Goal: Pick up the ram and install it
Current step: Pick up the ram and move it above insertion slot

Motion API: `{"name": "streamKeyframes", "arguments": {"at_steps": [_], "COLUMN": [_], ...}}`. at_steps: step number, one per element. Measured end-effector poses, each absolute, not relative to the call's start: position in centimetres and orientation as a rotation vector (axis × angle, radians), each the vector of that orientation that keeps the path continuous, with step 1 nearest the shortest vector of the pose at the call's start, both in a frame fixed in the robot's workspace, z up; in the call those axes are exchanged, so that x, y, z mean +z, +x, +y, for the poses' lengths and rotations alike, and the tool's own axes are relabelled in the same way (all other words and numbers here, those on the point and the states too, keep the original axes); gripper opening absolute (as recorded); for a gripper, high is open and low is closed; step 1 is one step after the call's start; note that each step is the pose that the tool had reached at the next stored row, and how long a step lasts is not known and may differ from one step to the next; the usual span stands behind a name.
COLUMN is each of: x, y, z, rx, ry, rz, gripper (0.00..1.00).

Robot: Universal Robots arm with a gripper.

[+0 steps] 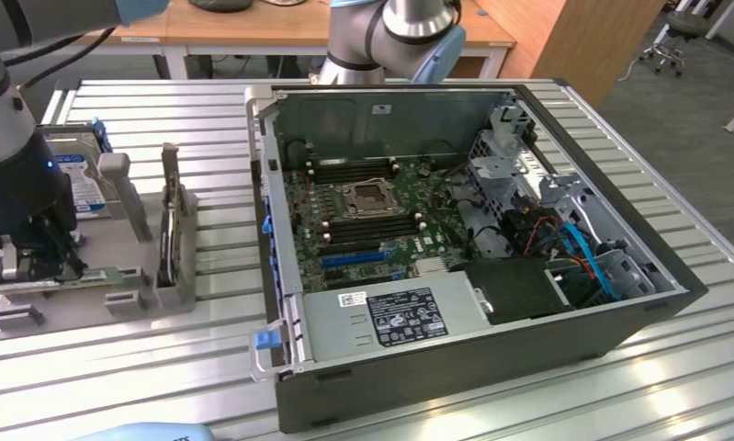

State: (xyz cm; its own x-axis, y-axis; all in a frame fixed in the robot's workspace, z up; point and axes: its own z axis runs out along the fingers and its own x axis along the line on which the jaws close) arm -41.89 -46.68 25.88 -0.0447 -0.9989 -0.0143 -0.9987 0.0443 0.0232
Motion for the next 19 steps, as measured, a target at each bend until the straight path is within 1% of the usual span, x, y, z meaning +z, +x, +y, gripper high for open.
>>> {"name": "streamKeyframes", "arguments": {"at_steps": [19], "x": [30.0], "y": [-41.9], "z": [-46.7], "rx": [-0.042], "ry": [2.167], "rz": [-2.266], "gripper": [0.12]}}
